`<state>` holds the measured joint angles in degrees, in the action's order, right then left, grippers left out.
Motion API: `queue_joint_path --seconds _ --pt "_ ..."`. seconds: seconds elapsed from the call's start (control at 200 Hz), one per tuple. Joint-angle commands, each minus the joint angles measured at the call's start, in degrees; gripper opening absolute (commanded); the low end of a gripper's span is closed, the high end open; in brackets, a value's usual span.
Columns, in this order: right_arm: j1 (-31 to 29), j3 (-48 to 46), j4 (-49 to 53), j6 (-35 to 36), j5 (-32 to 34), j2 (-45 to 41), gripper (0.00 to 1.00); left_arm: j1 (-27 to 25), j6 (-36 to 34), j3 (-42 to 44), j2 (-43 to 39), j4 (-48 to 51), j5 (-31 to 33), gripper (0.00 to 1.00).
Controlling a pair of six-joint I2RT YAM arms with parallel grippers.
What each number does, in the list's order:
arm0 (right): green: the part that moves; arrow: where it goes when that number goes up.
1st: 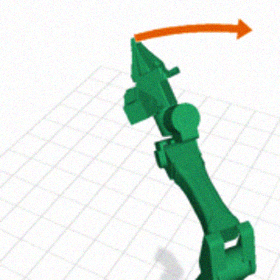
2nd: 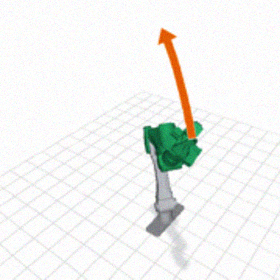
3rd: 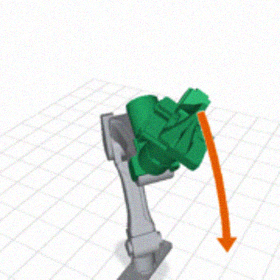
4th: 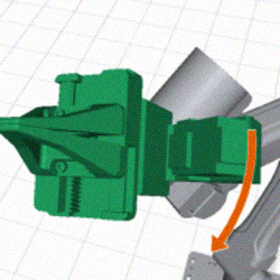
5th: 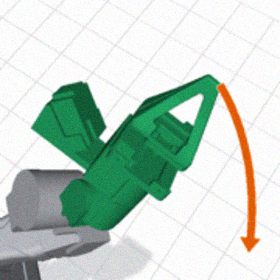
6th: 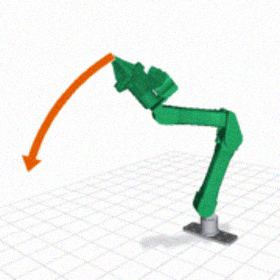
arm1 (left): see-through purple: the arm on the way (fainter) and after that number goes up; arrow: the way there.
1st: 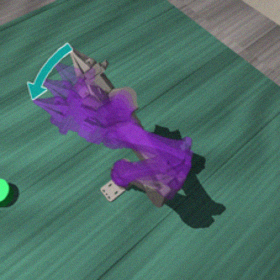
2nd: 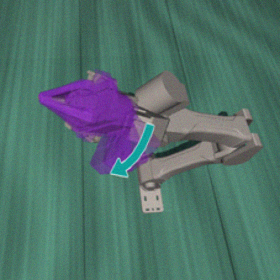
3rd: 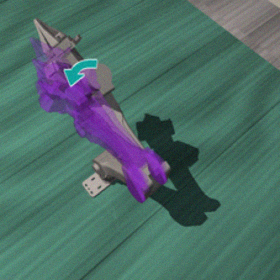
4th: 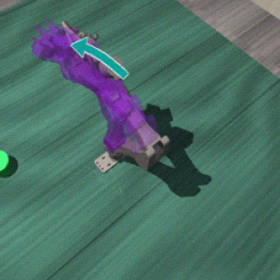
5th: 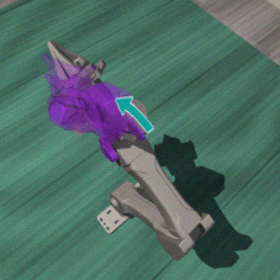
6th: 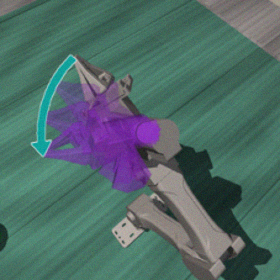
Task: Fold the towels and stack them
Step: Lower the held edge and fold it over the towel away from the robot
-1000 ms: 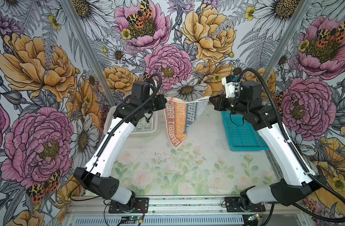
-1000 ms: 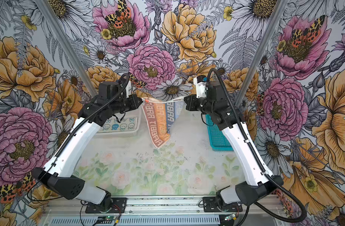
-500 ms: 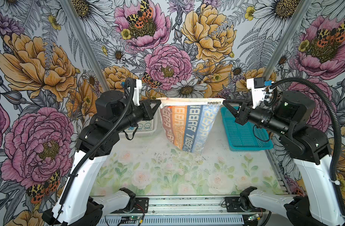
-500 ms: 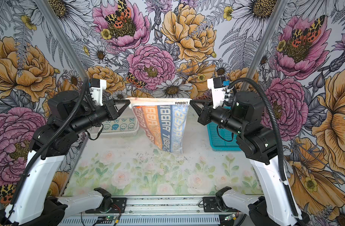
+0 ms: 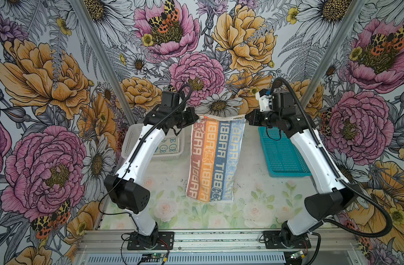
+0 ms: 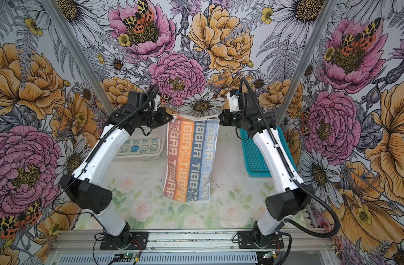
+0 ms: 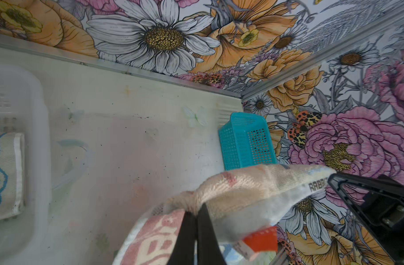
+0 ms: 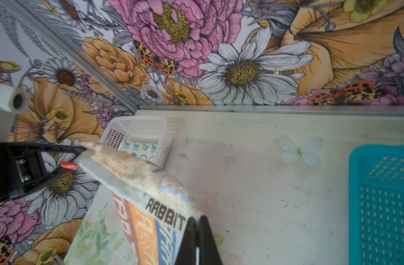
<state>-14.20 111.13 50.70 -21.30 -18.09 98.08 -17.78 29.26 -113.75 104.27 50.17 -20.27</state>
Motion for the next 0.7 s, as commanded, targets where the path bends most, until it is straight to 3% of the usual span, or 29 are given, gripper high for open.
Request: queue_joint_path --seconds 0.0,0.19,0.31,0.42,0.696 --pt "1.59 5.61 -0.31 1.39 -0.78 7.65 0.00 1.97 -2.27 -5.05 8.09 0.54 -3.76 0.00" --pt "3.71 14.78 -1.04 1.36 -4.30 21.30 0.00 3.68 -2.99 -13.82 20.39 0.62 -5.74 0.00" --pt "3.88 14.63 -1.02 1.00 -6.46 23.64 0.00 3.99 -3.21 -14.30 22.34 0.80 -5.72 0.00" --pt "3.40 7.86 -1.35 1.56 -6.55 20.84 0.00 3.68 -4.58 -9.04 19.85 0.78 -4.70 0.00" --pt "1.01 -22.29 -10.66 -0.39 -7.60 7.74 0.00 0.97 -8.77 13.64 10.75 0.71 0.36 0.00"
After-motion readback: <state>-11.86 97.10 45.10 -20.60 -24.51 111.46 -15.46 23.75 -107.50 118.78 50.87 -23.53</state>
